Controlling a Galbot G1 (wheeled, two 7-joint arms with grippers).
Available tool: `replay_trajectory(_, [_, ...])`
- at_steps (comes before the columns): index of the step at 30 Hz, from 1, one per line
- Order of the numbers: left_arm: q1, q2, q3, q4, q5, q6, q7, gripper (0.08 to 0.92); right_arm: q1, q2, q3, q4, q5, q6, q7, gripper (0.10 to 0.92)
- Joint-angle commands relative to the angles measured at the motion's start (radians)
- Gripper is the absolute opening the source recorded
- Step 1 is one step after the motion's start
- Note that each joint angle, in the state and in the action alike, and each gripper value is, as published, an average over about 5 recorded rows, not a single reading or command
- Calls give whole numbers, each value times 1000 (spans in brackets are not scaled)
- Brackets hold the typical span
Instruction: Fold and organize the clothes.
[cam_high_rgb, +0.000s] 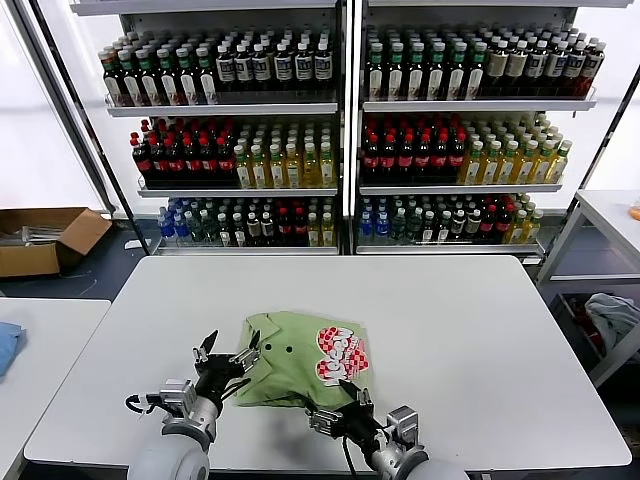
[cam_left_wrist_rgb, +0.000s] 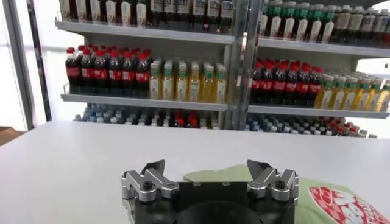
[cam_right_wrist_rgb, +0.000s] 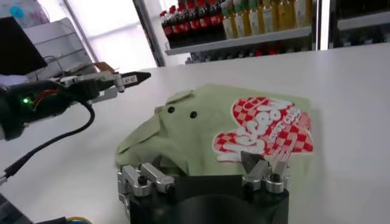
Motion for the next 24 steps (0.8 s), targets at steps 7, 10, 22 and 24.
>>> replay_trajectory(7, [6, 8, 3, 2, -1, 3, 1, 823, -50, -16, 22, -33, 140, -2, 33, 823])
replay_trajectory(10, [12, 13, -2, -3, -4, 6, 1, 823, -58, -30, 40, -16, 145, 0, 28, 823])
replay_trajectory(22, [10, 5, -13, -54, -3, -4, -4, 823, -90, -36, 317, 129, -170, 19, 20, 823])
replay_trajectory(24, [9, 1, -14, -61, -3, -5, -6, 823, -102, -35, 339, 123, -229, 21, 32, 823])
